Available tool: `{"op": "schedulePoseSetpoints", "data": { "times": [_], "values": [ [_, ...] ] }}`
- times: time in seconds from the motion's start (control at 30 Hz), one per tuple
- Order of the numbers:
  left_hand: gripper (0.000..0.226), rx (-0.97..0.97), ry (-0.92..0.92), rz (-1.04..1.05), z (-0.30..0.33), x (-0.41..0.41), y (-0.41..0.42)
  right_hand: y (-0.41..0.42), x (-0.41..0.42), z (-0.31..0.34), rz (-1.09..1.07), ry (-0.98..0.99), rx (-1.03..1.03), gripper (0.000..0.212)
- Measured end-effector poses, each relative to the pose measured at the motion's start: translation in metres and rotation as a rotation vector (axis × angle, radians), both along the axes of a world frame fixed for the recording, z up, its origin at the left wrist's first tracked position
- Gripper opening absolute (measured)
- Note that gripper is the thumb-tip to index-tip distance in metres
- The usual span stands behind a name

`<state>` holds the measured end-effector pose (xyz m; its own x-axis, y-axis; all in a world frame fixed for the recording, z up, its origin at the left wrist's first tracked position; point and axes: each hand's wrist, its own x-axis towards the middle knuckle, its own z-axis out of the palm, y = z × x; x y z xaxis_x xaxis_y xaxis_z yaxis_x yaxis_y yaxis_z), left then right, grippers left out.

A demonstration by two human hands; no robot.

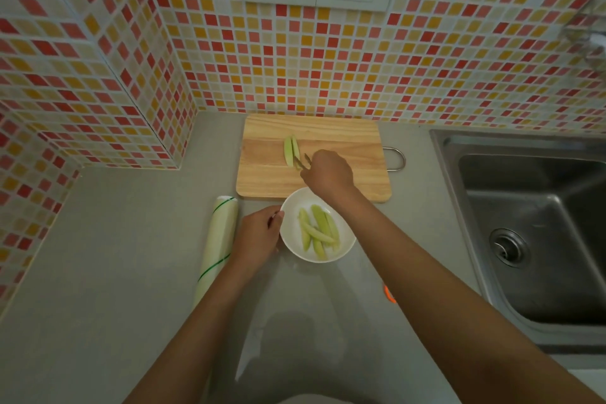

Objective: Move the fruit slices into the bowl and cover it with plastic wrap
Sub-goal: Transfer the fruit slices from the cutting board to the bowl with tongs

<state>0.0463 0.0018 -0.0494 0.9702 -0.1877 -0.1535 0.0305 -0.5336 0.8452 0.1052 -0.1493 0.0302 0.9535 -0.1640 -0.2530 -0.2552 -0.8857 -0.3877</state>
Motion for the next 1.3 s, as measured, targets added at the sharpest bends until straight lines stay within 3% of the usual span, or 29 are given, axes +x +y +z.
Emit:
{"op": "schedulePoseSetpoints", "data": {
  "times": [0.23,0.5,0.67,0.77,0.93,1.07,1.2,1.3],
  "values": [
    [0.027,0.024,-0.023,-0.012,0.003,-0.002,0.000,-0.004,0.011,-0.013,-0.069,-0.012,0.036,0.039],
    [0.027,0.028,-0.001,0.000,0.002,0.000,-0.001,-0.030,-0.107,0.016,-0.091,0.009,0.227,0.047],
    [0.026,0.032,0.004,0.003,0.000,0.001,-0.002,-0.026,-0.134,-0.008,-0.027,0.147,0.052,0.030],
    [0.026,0.034,0.007,0.005,-0.001,0.002,-0.001,-0.024,-0.122,-0.001,-0.044,0.097,-0.002,0.025],
    [0.028,0.018,0.008,0.001,-0.001,0.001,0.000,-0.011,-0.057,0.024,-0.084,-0.073,0.105,0.041],
    [0.028,0.012,0.014,-0.007,0.001,0.000,0.000,0.012,0.005,0.007,-0.025,-0.009,0.088,0.037],
    [0.029,0.010,0.002,-0.021,0.004,-0.001,0.001,0.025,0.028,-0.013,0.010,0.018,0.010,0.013],
    [0.029,0.010,0.000,-0.018,0.004,-0.001,0.000,0.025,0.032,-0.018,-0.004,0.004,0.008,0.019]
  ]
}}
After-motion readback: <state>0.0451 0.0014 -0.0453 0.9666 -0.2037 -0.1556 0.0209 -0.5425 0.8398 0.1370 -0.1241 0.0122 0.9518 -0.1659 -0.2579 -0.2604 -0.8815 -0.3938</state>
